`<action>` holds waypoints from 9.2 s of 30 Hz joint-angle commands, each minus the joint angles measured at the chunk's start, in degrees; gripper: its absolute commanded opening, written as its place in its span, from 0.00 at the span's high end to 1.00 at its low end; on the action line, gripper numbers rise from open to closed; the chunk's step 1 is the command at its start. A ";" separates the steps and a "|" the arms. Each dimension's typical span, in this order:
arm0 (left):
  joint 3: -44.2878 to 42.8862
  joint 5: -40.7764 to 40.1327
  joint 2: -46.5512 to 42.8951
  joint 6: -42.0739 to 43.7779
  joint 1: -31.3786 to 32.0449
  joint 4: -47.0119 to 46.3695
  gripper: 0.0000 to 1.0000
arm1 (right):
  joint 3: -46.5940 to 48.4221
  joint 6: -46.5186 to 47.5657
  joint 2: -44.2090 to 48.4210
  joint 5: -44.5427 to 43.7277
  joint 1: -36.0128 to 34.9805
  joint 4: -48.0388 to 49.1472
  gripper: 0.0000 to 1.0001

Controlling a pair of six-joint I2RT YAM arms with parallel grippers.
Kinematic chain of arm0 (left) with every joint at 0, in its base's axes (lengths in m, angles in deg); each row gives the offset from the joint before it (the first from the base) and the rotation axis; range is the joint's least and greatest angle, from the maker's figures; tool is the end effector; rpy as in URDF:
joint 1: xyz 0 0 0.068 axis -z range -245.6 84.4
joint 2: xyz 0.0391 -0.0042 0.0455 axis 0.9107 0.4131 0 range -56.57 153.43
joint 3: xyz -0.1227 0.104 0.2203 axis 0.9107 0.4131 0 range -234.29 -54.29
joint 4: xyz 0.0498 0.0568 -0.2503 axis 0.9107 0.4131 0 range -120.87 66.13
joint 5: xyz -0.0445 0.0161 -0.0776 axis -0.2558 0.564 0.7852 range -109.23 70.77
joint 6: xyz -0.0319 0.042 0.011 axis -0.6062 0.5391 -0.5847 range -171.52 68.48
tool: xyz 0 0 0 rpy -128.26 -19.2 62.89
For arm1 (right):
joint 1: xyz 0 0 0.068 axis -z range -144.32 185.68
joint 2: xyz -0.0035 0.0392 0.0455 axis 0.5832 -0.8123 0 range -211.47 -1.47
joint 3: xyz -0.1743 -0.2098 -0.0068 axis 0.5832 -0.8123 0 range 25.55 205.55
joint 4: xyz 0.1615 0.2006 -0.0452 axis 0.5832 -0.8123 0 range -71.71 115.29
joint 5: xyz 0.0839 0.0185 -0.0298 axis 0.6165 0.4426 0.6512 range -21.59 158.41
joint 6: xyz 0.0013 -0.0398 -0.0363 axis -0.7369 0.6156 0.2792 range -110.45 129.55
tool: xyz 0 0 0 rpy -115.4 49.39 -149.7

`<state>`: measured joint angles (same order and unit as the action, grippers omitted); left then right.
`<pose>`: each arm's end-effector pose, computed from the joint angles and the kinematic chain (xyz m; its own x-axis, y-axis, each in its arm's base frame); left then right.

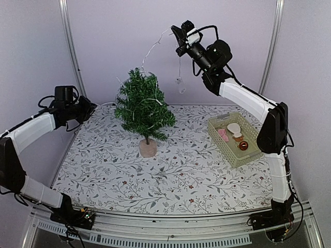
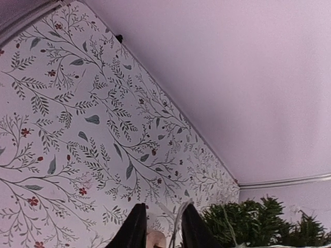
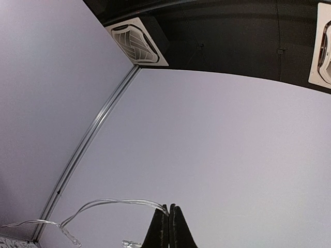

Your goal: Decorate the small christmas tree

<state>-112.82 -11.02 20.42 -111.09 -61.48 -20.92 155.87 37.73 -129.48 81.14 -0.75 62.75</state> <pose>0.3068 -0.0272 0.2981 -0.4098 -0.8261 -0.3869 -0.3099 0.5250 -0.7927 0.4045 0.3083 0.4610 0.7916 0.0116 -0.6109 -0.3874 0.7826 -0.4872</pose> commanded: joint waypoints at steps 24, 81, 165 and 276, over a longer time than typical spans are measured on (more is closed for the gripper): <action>-2.24 32.36 2.87 28.56 -15.27 11.08 0.13 | 0.81 -5.82 1.27 7.04 -1.55 2.26 1.00; -30.12 53.97 22.75 35.40 2.80 -0.53 0.61 | -0.57 -4.28 2.49 8.80 -2.39 1.22 1.00; -49.27 24.15 33.69 30.11 6.86 -15.83 0.30 | -20.95 -31.46 26.47 -5.47 15.68 -22.87 1.00; 0.05 -13.31 -10.25 58.50 63.39 -18.85 1.00 | -40.42 -45.72 45.94 10.76 -16.95 -27.08 1.00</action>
<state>-112.51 -24.22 12.38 -53.21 0.92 -43.21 115.57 -8.78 -84.28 95.07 -17.45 32.65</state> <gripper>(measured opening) 0.008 0.014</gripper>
